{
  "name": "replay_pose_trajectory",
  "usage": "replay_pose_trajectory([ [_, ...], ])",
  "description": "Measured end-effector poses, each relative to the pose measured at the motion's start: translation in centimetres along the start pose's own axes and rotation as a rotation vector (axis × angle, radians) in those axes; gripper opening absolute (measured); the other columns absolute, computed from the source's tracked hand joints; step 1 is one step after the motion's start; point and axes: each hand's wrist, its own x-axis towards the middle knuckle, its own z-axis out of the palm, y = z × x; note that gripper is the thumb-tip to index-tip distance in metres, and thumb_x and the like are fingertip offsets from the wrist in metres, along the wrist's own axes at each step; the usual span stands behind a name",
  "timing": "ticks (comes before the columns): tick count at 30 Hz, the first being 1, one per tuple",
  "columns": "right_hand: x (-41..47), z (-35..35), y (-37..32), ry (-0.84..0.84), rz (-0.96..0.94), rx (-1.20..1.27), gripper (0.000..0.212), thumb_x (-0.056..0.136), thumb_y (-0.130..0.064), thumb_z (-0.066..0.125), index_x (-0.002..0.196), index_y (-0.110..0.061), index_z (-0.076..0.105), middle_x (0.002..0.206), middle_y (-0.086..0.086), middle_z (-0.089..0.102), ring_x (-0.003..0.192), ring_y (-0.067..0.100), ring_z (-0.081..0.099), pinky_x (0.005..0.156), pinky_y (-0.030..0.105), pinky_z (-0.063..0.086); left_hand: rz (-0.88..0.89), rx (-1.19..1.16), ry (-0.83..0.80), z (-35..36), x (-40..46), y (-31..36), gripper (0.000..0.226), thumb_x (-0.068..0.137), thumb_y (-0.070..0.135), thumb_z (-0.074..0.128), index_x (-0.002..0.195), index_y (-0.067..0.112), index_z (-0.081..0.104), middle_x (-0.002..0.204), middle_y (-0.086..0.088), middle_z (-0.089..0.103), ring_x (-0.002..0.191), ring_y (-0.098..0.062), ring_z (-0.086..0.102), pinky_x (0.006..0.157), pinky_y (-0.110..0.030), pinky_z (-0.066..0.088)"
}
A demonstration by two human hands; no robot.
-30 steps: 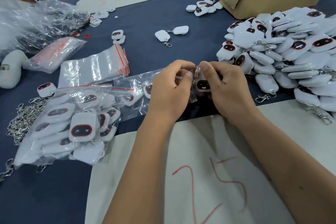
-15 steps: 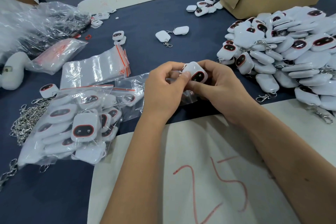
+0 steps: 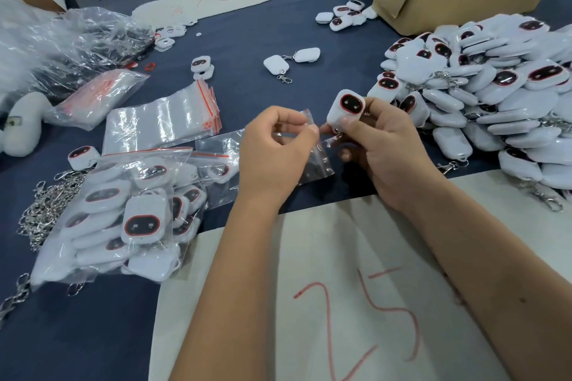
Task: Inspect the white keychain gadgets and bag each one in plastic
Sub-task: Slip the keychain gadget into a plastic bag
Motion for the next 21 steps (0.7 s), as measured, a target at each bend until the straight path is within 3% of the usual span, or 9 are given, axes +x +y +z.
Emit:
replay_pose_trajectory([
  [3,0.07,-0.02,0.37,-0.032,-0.031,-0.153,0.009,0.102,-0.006,0.061,0.103,-0.007,0.070,0.091,0.021,0.076,0.073,0.023,0.056,0.060,0.025,0.044,-0.015,-0.004,0.042,-0.07,0.15,-0.15,0.005,0.088,0.011,0.074,0.091,0.014,0.072,0.087,0.001,0.072,0.088,-0.026,0.073,0.081,-0.055,0.060],
  [7,-0.13,-0.06,0.22,-0.159,-0.032,-0.296,0.022,0.102,-0.001,0.058,0.105,-0.017,0.073,0.082,-0.001,0.077,0.069,0.005,0.066,0.061,0.016,0.047,0.000,0.013,0.067,0.13,0.14,-0.14,0.005,0.088,0.008,0.072,0.091,0.011,0.072,0.084,0.000,0.071,0.086,-0.027,0.072,0.080,-0.054,0.060],
  [10,-0.34,-0.04,-0.06,-0.243,-0.042,-0.328,0.025,0.102,0.002,0.056,0.103,-0.018,0.072,0.080,-0.005,0.078,0.068,0.001,0.069,0.060,0.011,0.049,0.006,0.006,0.061,0.12,0.15,-0.10,0.006,0.088,0.005,0.071,0.091,0.010,0.072,0.085,-0.002,0.072,0.087,-0.029,0.072,0.081,-0.055,0.060],
  [18,-0.29,-0.07,0.20,-0.219,-0.056,-0.385,0.023,0.102,-0.004,0.060,0.112,-0.019,0.073,0.093,0.000,0.080,0.091,0.015,0.077,0.080,0.030,0.059,0.019,0.000,-0.005,-0.07,-0.01,-0.04,0.007,0.082,0.011,0.070,0.088,0.015,0.073,0.080,0.004,0.071,0.083,-0.025,0.072,0.076,-0.053,0.062],
  [21,-0.22,-0.04,0.25,-0.216,-0.069,-0.391,0.024,0.102,-0.003,0.060,0.112,-0.021,0.073,0.092,-0.002,0.080,0.089,0.013,0.077,0.076,0.025,0.057,0.013,-0.008,-0.028,-0.15,-0.05,-0.04,0.010,0.081,0.013,0.067,0.089,0.014,0.073,0.082,0.000,0.073,0.083,-0.030,0.073,0.073,-0.058,0.062],
])
